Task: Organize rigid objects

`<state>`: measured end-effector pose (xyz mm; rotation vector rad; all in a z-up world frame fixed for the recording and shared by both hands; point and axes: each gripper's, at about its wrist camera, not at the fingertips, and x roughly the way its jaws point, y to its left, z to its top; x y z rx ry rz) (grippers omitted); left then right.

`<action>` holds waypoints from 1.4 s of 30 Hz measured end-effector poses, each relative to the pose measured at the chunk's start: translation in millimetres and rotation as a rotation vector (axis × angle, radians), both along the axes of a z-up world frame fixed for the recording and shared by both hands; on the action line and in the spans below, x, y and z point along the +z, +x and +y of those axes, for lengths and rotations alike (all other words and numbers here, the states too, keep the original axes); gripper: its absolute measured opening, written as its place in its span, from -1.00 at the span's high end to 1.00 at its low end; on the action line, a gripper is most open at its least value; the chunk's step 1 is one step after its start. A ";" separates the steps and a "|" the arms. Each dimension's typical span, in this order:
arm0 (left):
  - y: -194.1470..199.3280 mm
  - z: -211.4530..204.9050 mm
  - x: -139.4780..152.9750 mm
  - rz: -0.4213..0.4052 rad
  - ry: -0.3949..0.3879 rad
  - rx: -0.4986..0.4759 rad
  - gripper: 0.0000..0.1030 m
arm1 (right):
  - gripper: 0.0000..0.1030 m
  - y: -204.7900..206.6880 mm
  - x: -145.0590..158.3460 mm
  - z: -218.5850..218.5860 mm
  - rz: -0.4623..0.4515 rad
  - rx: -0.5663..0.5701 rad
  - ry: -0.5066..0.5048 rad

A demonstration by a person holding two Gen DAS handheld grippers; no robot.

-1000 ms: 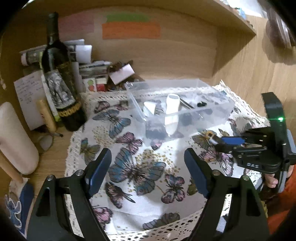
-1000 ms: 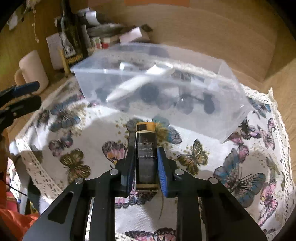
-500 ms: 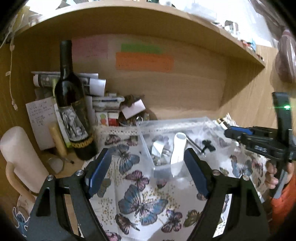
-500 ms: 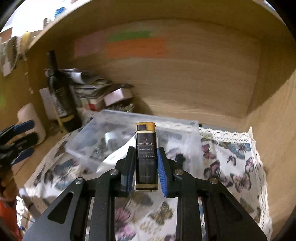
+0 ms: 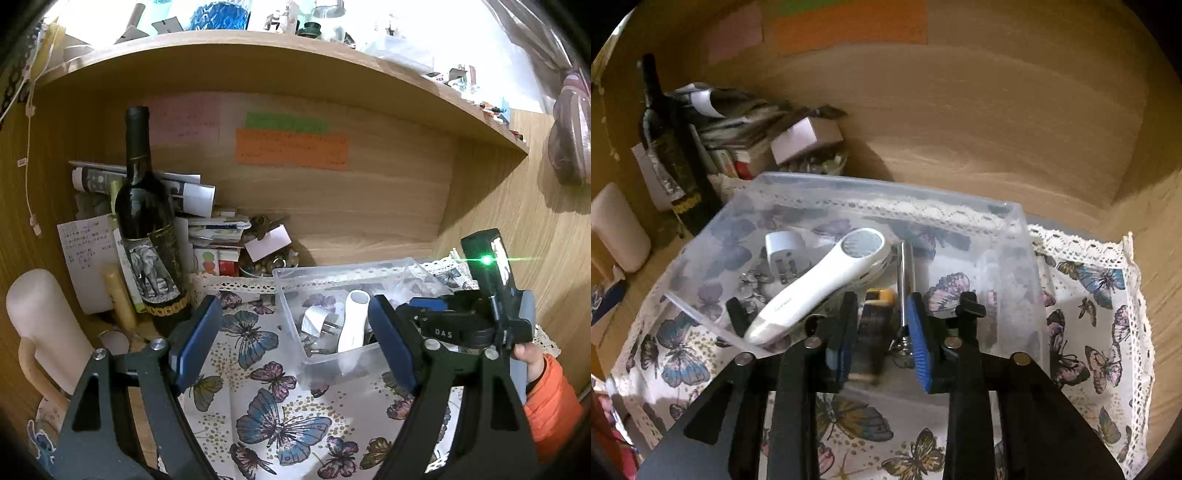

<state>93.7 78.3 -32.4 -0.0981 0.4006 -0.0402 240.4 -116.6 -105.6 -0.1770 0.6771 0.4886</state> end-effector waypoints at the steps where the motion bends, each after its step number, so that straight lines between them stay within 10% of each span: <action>1: -0.9 -1.3 0.8 -0.002 0.000 0.000 -0.58 | 0.43 -6.0 4.5 -2.7 -0.018 0.000 0.010; 8: -11.3 -12.0 7.1 -0.036 0.000 -0.003 -0.58 | 0.17 -66.9 45.0 -28.6 -0.174 -0.024 0.120; 14: -24.1 -23.6 16.9 -0.094 0.002 0.001 -0.74 | -0.57 -122.8 71.5 -51.5 -0.327 -0.057 0.224; 21: -43.9 -37.8 28.1 -0.155 0.014 0.001 -0.92 | -0.94 -156.0 75.7 -66.7 -0.389 -0.085 0.278; 42: -66.1 -54.8 29.9 -0.180 0.009 -0.022 -1.00 | -1.00 -201.2 76.0 -71.1 -0.457 -0.094 0.297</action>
